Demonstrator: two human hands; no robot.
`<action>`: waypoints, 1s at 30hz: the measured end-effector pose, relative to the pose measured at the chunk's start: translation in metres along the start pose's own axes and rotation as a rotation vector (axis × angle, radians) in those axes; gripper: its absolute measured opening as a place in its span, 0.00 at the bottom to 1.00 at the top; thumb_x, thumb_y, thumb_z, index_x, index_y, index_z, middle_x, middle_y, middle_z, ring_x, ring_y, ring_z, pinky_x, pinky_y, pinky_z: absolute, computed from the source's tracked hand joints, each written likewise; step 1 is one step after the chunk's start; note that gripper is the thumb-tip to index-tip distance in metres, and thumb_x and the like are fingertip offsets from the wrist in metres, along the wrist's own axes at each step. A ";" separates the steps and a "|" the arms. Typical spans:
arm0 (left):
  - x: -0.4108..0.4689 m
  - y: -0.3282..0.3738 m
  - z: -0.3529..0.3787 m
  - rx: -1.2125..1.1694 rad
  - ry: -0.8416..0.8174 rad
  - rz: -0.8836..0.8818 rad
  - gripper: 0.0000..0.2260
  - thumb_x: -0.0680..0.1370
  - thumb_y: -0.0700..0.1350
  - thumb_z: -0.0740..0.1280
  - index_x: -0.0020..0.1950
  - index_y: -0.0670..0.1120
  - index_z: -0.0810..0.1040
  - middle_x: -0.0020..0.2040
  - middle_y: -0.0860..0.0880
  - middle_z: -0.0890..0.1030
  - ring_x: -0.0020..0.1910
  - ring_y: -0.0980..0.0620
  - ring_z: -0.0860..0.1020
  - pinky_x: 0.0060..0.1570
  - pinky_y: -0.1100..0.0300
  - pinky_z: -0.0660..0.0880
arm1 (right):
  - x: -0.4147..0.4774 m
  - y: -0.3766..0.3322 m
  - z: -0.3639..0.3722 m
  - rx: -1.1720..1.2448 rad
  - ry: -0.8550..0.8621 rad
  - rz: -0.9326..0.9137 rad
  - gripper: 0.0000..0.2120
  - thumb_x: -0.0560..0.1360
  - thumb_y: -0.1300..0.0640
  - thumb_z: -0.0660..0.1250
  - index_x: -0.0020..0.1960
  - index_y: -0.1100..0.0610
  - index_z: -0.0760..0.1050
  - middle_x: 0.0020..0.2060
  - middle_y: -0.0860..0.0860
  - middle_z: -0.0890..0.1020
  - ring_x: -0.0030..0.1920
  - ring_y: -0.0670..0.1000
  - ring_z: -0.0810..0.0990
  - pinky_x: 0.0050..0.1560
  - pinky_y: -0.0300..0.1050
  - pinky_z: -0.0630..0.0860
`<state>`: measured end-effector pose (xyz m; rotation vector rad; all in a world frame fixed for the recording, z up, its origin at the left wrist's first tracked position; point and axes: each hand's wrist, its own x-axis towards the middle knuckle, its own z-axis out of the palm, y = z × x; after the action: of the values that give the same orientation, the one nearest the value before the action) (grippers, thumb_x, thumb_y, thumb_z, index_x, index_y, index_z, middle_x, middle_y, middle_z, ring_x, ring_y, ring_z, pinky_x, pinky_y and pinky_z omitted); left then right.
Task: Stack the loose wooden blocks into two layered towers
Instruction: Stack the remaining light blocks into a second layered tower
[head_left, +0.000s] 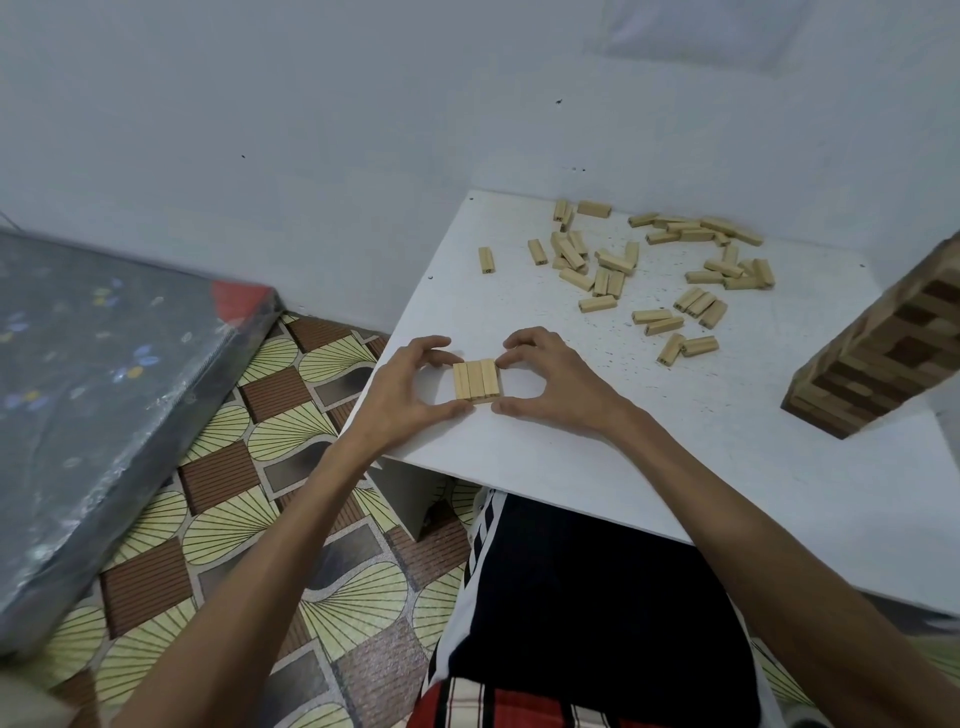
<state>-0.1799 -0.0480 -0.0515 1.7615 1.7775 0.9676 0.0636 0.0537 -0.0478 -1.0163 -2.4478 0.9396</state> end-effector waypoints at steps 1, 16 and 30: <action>0.000 0.000 0.000 -0.003 0.000 0.000 0.36 0.68 0.55 0.82 0.72 0.55 0.70 0.60 0.64 0.81 0.65 0.58 0.75 0.67 0.50 0.71 | 0.000 0.000 0.000 -0.002 0.002 -0.002 0.28 0.71 0.41 0.79 0.66 0.48 0.77 0.68 0.42 0.69 0.70 0.41 0.64 0.65 0.34 0.61; 0.000 0.000 0.002 0.005 0.025 0.011 0.35 0.68 0.55 0.82 0.71 0.53 0.71 0.58 0.65 0.80 0.64 0.57 0.76 0.66 0.52 0.71 | 0.003 0.001 0.004 -0.028 0.025 -0.021 0.26 0.71 0.43 0.79 0.65 0.49 0.78 0.67 0.42 0.71 0.68 0.40 0.65 0.62 0.27 0.60; -0.001 0.000 0.002 0.009 0.026 0.006 0.36 0.67 0.56 0.82 0.71 0.54 0.71 0.59 0.66 0.80 0.64 0.57 0.76 0.65 0.54 0.70 | 0.013 -0.002 -0.005 -0.023 -0.062 -0.029 0.29 0.72 0.43 0.79 0.70 0.46 0.76 0.67 0.43 0.71 0.69 0.45 0.63 0.68 0.41 0.60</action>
<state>-0.1786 -0.0483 -0.0532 1.7682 1.7969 0.9905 0.0557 0.0641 -0.0420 -0.9708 -2.5226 0.9495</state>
